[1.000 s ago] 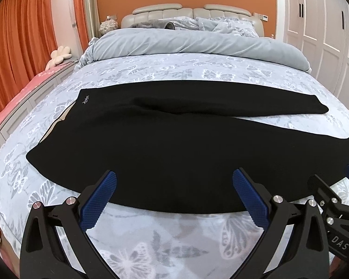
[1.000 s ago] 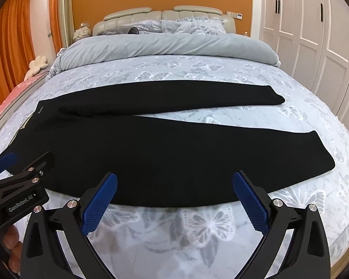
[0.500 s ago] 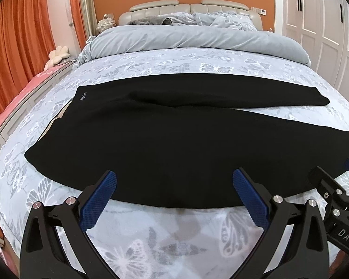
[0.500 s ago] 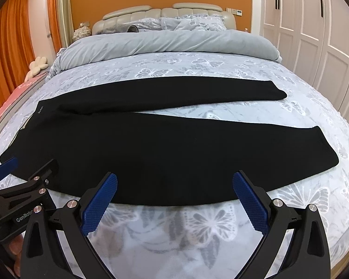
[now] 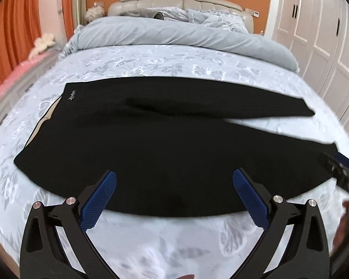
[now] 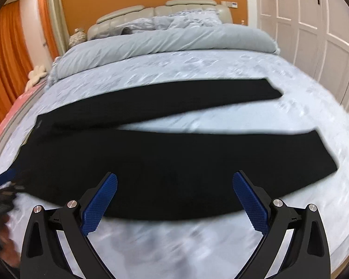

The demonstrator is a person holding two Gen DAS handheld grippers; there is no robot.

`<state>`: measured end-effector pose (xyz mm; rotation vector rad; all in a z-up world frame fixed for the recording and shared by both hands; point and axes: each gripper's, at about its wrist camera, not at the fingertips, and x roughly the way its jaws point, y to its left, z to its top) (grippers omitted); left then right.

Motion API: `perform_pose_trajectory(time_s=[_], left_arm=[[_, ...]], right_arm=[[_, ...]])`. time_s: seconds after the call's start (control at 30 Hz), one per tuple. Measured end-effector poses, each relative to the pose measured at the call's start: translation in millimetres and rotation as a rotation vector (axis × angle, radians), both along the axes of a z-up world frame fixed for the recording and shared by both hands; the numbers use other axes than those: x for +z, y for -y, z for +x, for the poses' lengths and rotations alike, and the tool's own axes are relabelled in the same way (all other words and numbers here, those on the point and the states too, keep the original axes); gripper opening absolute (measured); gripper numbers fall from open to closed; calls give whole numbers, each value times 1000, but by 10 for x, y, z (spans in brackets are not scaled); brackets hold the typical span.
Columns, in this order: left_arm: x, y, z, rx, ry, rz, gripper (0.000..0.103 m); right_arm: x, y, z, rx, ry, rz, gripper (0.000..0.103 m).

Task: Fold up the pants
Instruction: 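Grasp the waistband corner with the left tool while the right tool grasps the other waistband corner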

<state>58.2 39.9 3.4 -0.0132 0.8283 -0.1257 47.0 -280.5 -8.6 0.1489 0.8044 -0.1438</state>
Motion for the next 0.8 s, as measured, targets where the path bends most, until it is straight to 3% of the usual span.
perform_pose_trajectory(time_s=[0.13, 0.23, 0.43, 0.53, 0.63, 0.8], left_arm=[[128, -342, 607, 36, 0, 56, 98], [126, -811, 1314, 135, -16, 82, 98], [-178, -1887, 2458, 348, -154, -101, 98], [-480, -2288, 2856, 448, -212, -196, 98], [-726, -2397, 3094, 447, -259, -266, 98], [-905, -2349, 3358, 439, -278, -130, 98]], right_arm=[[-90, 856, 661, -37, -71, 56, 98], [-177, 1467, 1137, -91, -115, 85, 98], [-387, 2361, 1944, -206, -118, -3, 98], [-571, 2616, 2236, -210, -147, 38, 98], [-693, 2747, 2434, -202, -152, 103, 98], [-843, 2761, 2664, -175, -167, 117, 98]])
